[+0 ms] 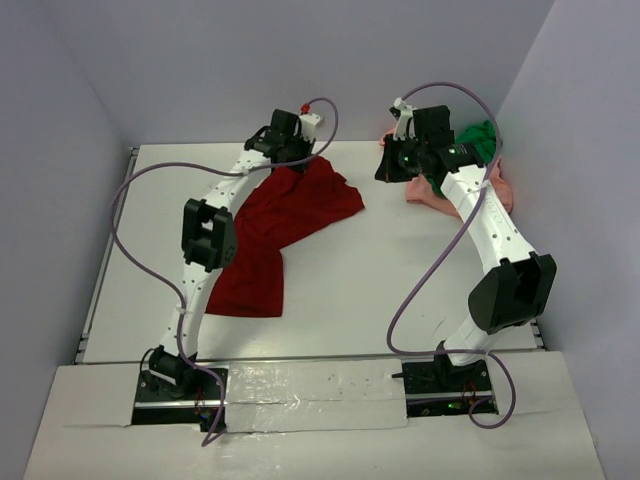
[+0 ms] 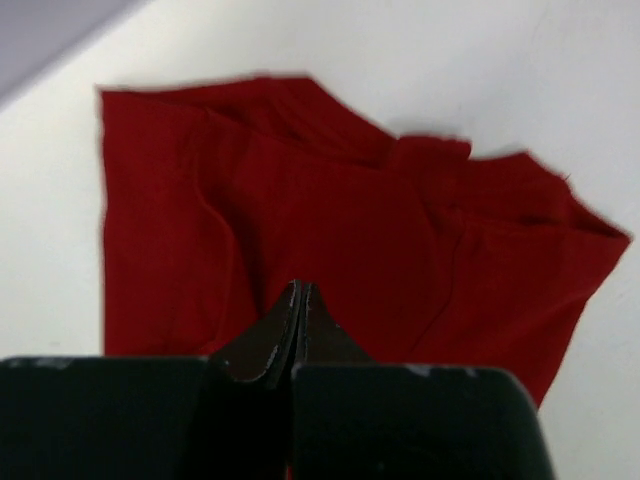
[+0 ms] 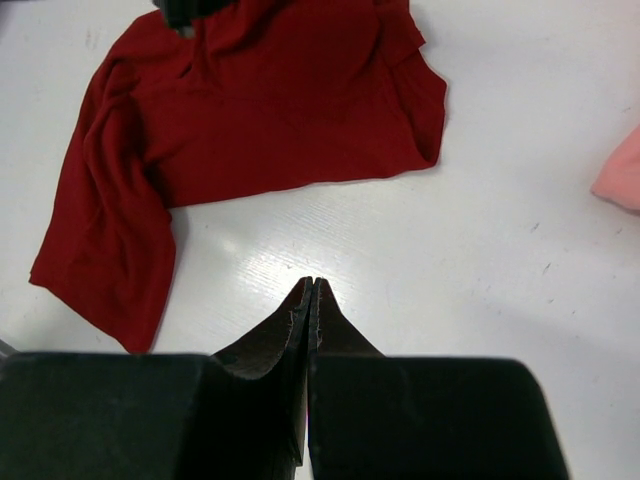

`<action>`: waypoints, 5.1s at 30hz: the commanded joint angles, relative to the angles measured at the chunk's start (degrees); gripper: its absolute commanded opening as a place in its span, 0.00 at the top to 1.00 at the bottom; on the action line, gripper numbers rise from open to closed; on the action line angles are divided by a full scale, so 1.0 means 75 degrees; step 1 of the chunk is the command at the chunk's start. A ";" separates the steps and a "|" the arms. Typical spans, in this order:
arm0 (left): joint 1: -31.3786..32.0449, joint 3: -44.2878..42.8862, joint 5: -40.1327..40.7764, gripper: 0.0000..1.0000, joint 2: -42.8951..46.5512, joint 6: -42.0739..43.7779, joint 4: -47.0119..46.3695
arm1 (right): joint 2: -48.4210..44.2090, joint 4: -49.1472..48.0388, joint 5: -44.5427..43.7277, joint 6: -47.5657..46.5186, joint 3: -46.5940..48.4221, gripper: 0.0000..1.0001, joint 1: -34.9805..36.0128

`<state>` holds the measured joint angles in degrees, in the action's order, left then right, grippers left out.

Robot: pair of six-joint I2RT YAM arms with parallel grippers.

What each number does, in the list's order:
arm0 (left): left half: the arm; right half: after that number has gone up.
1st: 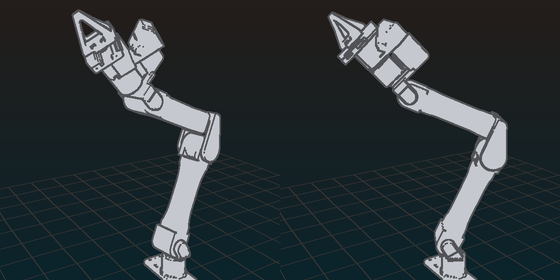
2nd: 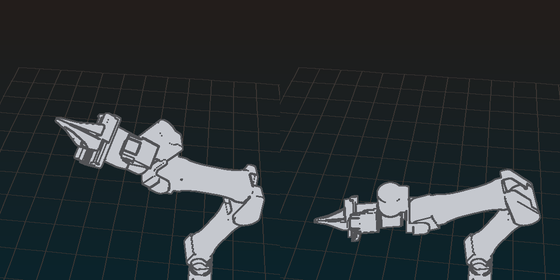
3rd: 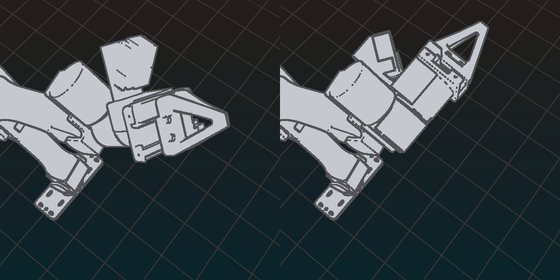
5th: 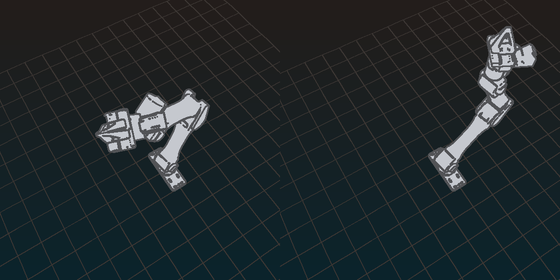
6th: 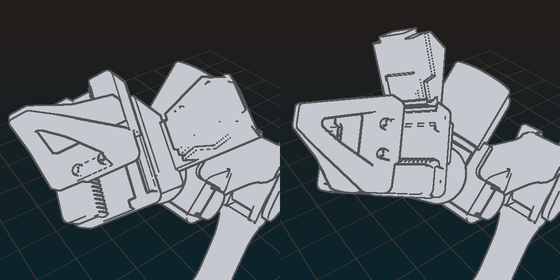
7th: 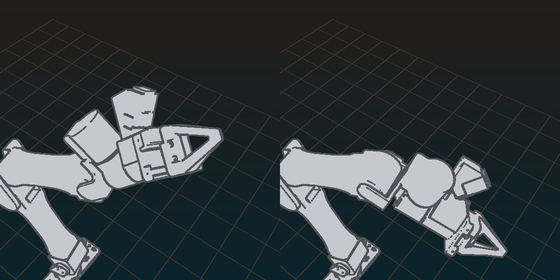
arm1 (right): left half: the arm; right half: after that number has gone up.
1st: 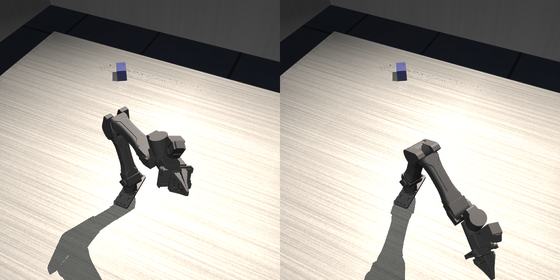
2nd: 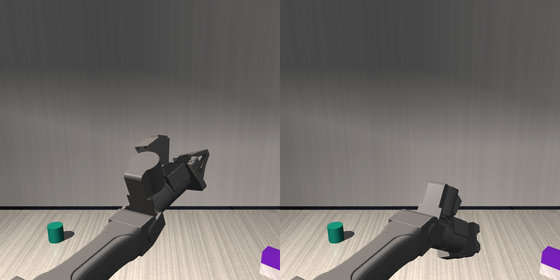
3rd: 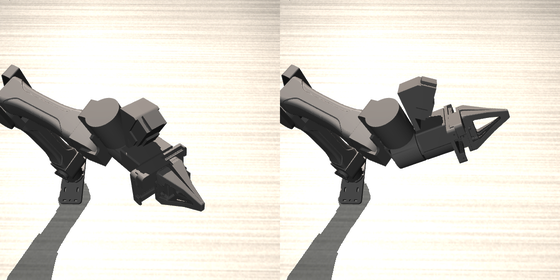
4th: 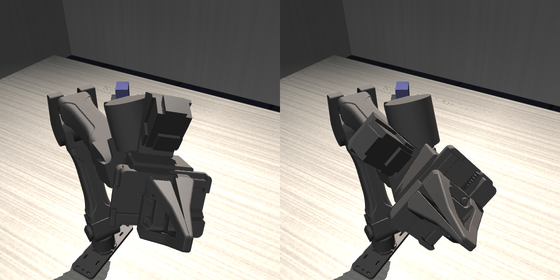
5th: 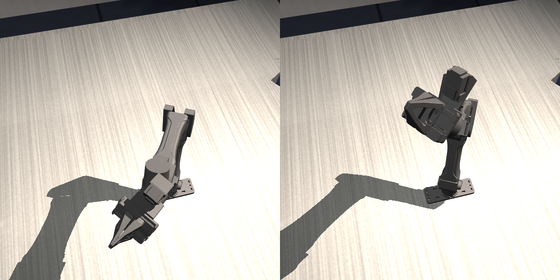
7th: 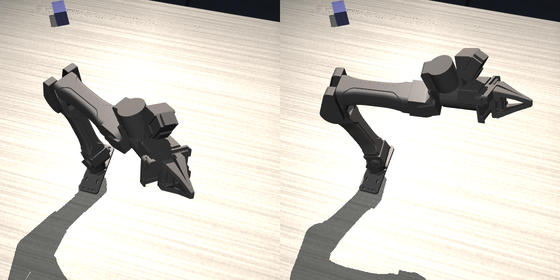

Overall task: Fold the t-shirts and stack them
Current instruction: Fold the tshirt

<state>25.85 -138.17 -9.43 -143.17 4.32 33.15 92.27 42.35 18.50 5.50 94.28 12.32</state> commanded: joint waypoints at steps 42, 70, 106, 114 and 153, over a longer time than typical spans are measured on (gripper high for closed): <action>-0.1536 -0.0362 0.2136 1.00 -0.2061 -0.1912 -0.5177 | -0.0830 -0.0303 0.0439 0.0146 -0.0242 1.00 -0.0236; -0.3397 0.8247 0.1000 0.43 0.7756 -0.0798 -0.2580 | 0.2052 -0.0560 0.0509 -0.1635 -0.0068 0.57 0.2692; -0.6188 1.1379 -0.0091 0.41 1.0628 -0.1572 -0.3939 | 0.4993 -0.3842 0.0943 0.0649 0.0273 1.00 0.5658; -0.6177 1.1462 -0.0102 0.41 1.0734 -0.1373 -0.3927 | 0.5732 -0.1152 0.0371 0.0371 0.1444 1.00 0.5858; -0.5122 1.0804 -0.2714 0.36 1.0254 -0.1501 -0.3560 | 0.1596 -0.1179 -0.0966 -0.1718 -0.2294 0.67 0.6362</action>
<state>-13.23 -57.45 -24.67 -66.06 -6.46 10.72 108.38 41.87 13.50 -7.38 73.34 60.12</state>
